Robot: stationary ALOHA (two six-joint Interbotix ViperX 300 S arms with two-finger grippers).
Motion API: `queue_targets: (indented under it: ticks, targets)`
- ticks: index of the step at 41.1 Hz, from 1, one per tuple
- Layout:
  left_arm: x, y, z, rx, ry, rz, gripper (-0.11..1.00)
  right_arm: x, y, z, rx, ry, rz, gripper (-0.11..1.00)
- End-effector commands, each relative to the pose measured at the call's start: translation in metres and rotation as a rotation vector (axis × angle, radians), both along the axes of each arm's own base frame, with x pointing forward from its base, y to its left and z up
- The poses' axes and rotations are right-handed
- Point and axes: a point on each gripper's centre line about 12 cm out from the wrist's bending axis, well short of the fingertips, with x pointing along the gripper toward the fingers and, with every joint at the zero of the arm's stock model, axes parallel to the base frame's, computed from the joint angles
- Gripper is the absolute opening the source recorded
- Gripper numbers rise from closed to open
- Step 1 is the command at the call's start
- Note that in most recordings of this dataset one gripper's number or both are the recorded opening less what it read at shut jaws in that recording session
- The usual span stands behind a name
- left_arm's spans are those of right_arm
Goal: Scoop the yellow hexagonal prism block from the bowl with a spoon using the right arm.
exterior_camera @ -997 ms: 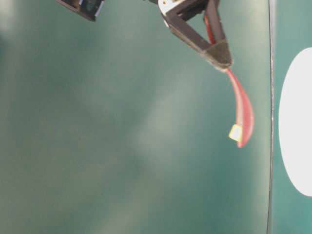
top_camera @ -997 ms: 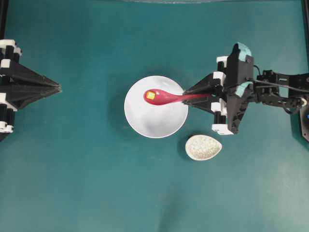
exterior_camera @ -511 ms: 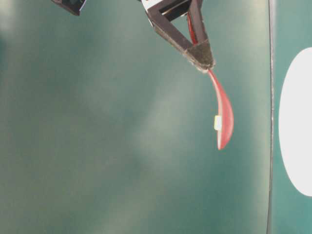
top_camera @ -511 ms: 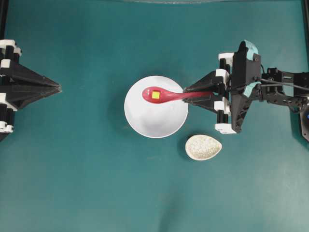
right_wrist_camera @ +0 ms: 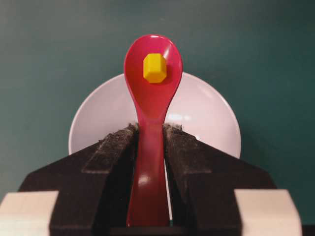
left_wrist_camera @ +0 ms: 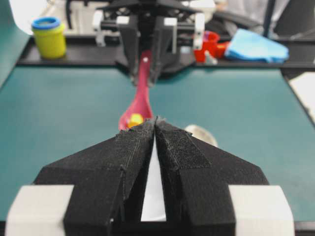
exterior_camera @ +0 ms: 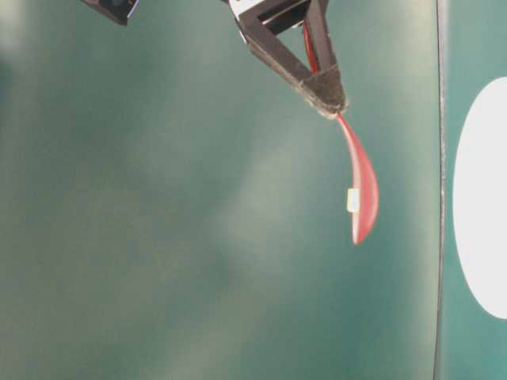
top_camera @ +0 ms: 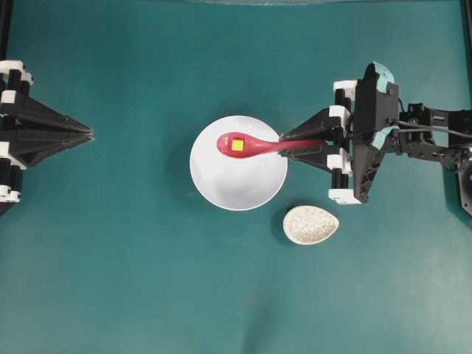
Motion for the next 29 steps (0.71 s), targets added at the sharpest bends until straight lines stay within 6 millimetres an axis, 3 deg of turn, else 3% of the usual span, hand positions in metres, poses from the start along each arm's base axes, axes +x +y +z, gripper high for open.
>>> queue_targets:
  ticks: [1,10,29]
  targets:
    - [0.003,0.000,0.009,0.000,-0.018,0.001,0.11,0.005,0.001,0.020,-0.007,-0.065,0.003,0.25]
    - [0.003,0.000,0.008,0.002,-0.017,0.001,0.11,0.008,0.001,0.032,-0.025,-0.091,0.012,0.25]
    - [0.003,0.000,0.008,-0.002,-0.015,0.001,0.11,0.008,0.001,0.032,-0.022,-0.087,0.013,0.25]
